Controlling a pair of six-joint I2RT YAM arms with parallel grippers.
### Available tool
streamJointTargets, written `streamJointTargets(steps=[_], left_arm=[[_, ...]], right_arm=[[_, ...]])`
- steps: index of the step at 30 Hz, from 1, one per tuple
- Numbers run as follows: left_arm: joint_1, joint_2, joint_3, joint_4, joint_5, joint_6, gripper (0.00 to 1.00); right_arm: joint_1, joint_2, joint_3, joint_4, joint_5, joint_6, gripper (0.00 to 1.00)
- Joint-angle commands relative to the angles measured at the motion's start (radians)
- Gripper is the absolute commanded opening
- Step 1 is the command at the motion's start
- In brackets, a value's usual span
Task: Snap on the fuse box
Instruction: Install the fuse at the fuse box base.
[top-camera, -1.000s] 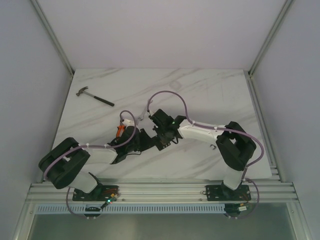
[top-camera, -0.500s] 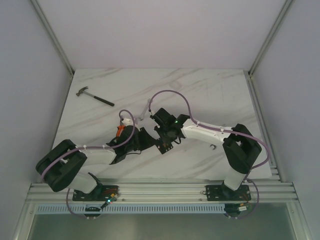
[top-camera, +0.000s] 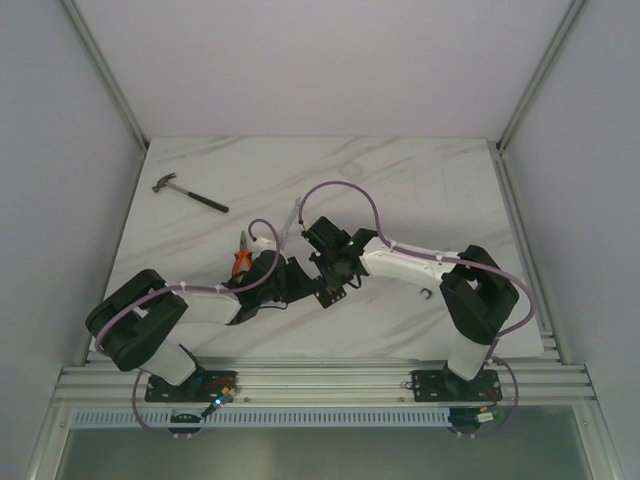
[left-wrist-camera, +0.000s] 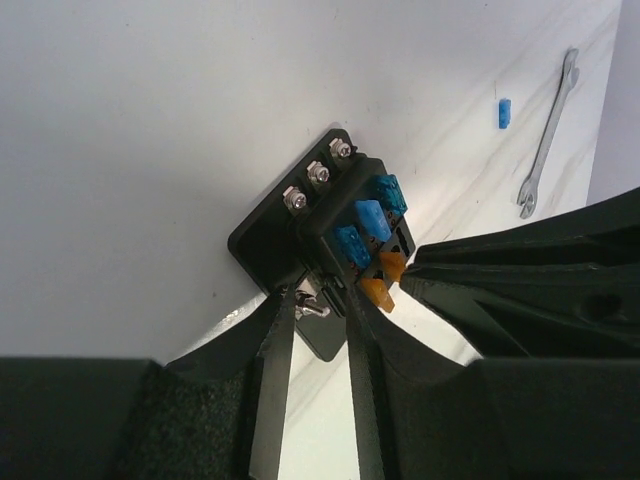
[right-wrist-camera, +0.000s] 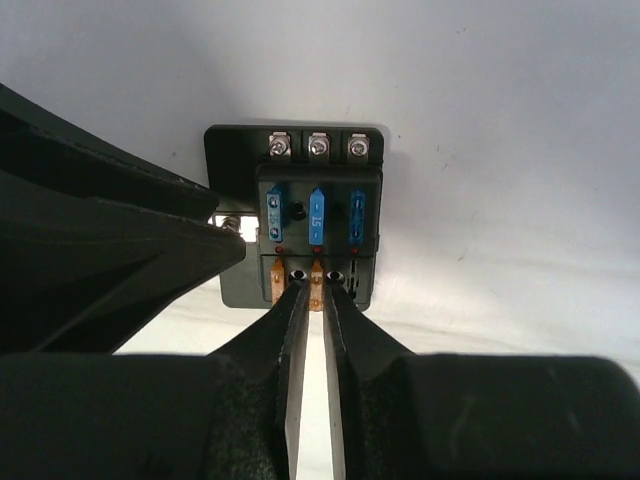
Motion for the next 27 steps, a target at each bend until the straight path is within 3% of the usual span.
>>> streamJointTargets(steps=[1,6,10,27], left_arm=[[-0.006,0.017,0.026,-0.024,0.01,0.005,0.35],[-0.007,0.021,0.03,-0.03,0.012,0.003,0.31],[-0.009,0.031,0.029,-0.034,0.013,0.002,0.28],[-0.011,0.054,0.015,-0.014,0.014,-0.016,0.24]], right_arm=[[-0.003,0.029,0.032,0.0,0.016,0.012,0.17],[-0.004,0.05,0.035,-0.014,-0.004,0.009,0.12],[-0.003,0.072,0.04,-0.048,-0.012,0.002,0.0],[0.04,0.315,0.016,-0.137,0.022,-0.013,0.0]])
